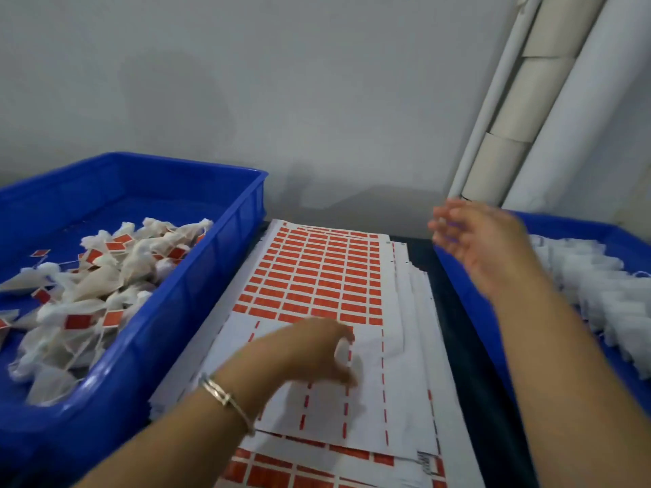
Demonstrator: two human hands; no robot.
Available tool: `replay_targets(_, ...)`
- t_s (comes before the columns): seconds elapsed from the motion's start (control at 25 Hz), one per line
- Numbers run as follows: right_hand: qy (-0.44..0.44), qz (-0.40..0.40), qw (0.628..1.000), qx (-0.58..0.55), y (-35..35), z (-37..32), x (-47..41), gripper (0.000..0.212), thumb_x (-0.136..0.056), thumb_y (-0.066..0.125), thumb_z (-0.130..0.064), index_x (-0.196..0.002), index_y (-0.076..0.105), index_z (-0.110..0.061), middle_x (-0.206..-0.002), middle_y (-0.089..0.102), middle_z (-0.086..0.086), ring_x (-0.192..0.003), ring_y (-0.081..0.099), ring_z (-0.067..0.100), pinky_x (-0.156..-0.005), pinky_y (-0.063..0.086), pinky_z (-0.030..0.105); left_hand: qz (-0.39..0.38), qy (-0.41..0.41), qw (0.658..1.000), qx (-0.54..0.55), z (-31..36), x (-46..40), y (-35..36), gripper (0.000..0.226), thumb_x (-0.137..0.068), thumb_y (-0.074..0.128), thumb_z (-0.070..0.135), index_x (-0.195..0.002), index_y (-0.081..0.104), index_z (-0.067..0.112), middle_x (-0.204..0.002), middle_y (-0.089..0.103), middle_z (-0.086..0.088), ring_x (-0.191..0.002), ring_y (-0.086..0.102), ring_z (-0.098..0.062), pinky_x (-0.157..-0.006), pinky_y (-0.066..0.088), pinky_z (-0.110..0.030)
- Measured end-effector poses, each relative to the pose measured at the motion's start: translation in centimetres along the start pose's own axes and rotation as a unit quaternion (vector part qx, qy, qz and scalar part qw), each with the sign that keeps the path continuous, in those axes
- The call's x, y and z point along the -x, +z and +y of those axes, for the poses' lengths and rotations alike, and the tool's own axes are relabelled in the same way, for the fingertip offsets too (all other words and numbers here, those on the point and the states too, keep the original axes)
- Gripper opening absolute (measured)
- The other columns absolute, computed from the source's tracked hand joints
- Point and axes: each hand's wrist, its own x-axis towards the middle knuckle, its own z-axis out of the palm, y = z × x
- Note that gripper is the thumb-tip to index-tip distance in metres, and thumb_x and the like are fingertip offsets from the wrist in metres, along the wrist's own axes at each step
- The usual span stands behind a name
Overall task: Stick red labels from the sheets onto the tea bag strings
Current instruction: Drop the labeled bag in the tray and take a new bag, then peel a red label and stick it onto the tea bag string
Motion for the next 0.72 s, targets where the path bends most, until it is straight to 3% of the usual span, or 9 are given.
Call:
replay_targets(0.08, -0.007, 0.073, 0.997, -0.002, -4.1, -2.3, -4.2, 0.016, -0.091, 0.051, -0.007, -0.088, 0.063, -0.017, -0.085, 0.067, 0.0, -0.074, 0.066, 0.011, -0.061, 0.052, 0.02, -0.033, 0.002, 0.999, -0.026, 0.4, -1.1, 3.8, 0.083, -0.074, 0.066, 0.059, -0.143, 0.026, 0.038, -0.155, 0.021, 0.009, -0.141, 0.023, -0.021, -0.11, 0.024, -0.048)
replay_targets(0.2, 0.028, 0.168, 0.985, 0.035, -11.0, -2.1, -9.0, 0.018, -0.096, 0.043, -0.012, -0.097, 0.061, -0.016, -0.083, 0.059, -0.002, -0.078, 0.059, 0.011, -0.064, 0.048, 0.022, 0.013, 0.011, 0.999, -0.049, 1.3, -2.8, 6.7, 0.093, -0.074, 0.056, 0.069, -0.147, 0.008, 0.037, -0.157, -0.006, 0.011, -0.144, -0.01, -0.019, -0.111, -0.009, -0.049)
replay_targets(0.32, 0.119, 0.151, 0.965, 0.18, -14.9, 1.6, -12.1, 0.033, -0.098, 0.04, -0.01, -0.129, 0.05, -0.005, -0.1, 0.061, 0.009, -0.09, 0.06, 0.02, -0.063, 0.049, 0.019, 0.018, -0.006, 0.998, -0.057, 2.4, -4.2, 8.1, 0.095, -0.074, 0.046, 0.076, -0.147, -0.002, 0.039, -0.156, -0.017, 0.012, -0.142, -0.02, -0.018, -0.108, -0.018, -0.048)
replay_targets(0.44, 0.168, 0.121, 0.87, 0.447, -16.4, 5.5, -14.2, 0.046, -0.095, 0.047, -0.005, -0.14, 0.039, -0.007, -0.14, 0.046, 0.015, -0.121, 0.048, 0.029, -0.091, 0.045, 0.029, 0.027, -0.032, 0.996, -0.079, 3.4, -4.9, 9.0, 0.097, -0.073, 0.039, 0.081, -0.145, -0.01, 0.04, -0.152, -0.025, 0.014, -0.139, -0.026, -0.017, -0.101, -0.023, -0.046)
replay_targets(0.52, 0.145, 0.09, 0.844, 0.508, -16.3, 7.0, -15.8, 0.043, -0.09, 0.054, -0.008, -0.133, 0.05, -0.012, -0.138, 0.048, 0.016, -0.114, 0.05, 0.032, -0.087, 0.042, 0.033, 0.031, -0.038, 0.993, -0.112, 3.8, -5.5, 9.3, 0.098, -0.071, 0.032, 0.085, -0.144, -0.014, 0.039, -0.15, -0.03, 0.014, -0.138, -0.028, -0.018, -0.1, -0.024, -0.048)
replay_targets(0.6, 0.148, 0.051, 0.824, 0.544, -15.6, 7.2, -17.0, 0.027, -0.083, 0.061, -0.017, -0.11, 0.06, -0.017, -0.123, 0.058, 0.014, -0.1, 0.055, 0.029, -0.084, 0.043, 0.037, 0.021, -0.036, 0.991, -0.125, 3.9, -5.8, 9.2, 0.099, -0.069, 0.028, 0.087, -0.144, -0.016, 0.04, -0.143, -0.036, 0.015, -0.137, -0.029, -0.018, -0.1, -0.025, -0.048)
replay_targets(0.64, 0.137, 0.028, 0.8, 0.583, -15.1, 7.3, -17.7, 0.019, -0.081, 0.062, -0.019, -0.1, 0.058, -0.016, -0.116, 0.06, 0.012, -0.093, 0.055, 0.027, -0.083, 0.044, 0.037, 0.016, -0.032, 0.991, -0.126, 3.9, -5.9, 9.0, 0.1, -0.067, 0.026, 0.088, -0.144, -0.016, 0.04, -0.137, -0.039, 0.016, -0.137, -0.03, -0.018, -0.099, -0.026, -0.048)
replay_targets(0.68, 0.125, 0.048, 0.813, 0.567, -15.0, 7.6, -18.4, 0.017, -0.082, 0.061, -0.021, -0.097, 0.054, -0.017, -0.112, 0.059, 0.012, -0.09, 0.053, 0.027, -0.082, 0.043, 0.037, 0.013, -0.027, 0.991, -0.13, 3.8, -5.9, 8.9, 0.1, -0.065, 0.022, 0.09, -0.144, -0.015, 0.041, -0.132, -0.041, 0.017, -0.135, -0.032, -0.017, -0.098, -0.026, -0.047)
replay_targets(0.72, 0.103, 0.035, 0.785, 0.61, -15.6, 8.5, -19.6, 0.019, -0.085, 0.06, -0.022, -0.102, 0.054, -0.016, -0.11, 0.057, 0.014, -0.089, 0.051, 0.027, -0.08, 0.042, 0.036, 0.01, -0.023, 0.991, -0.135, 3.9, -6.1, 8.9, 0.102, -0.061, 0.016, 0.091, -0.144, -0.015, 0.041, -0.129, -0.043, 0.017, -0.131, -0.035, -0.016, -0.098, -0.027, -0.046)
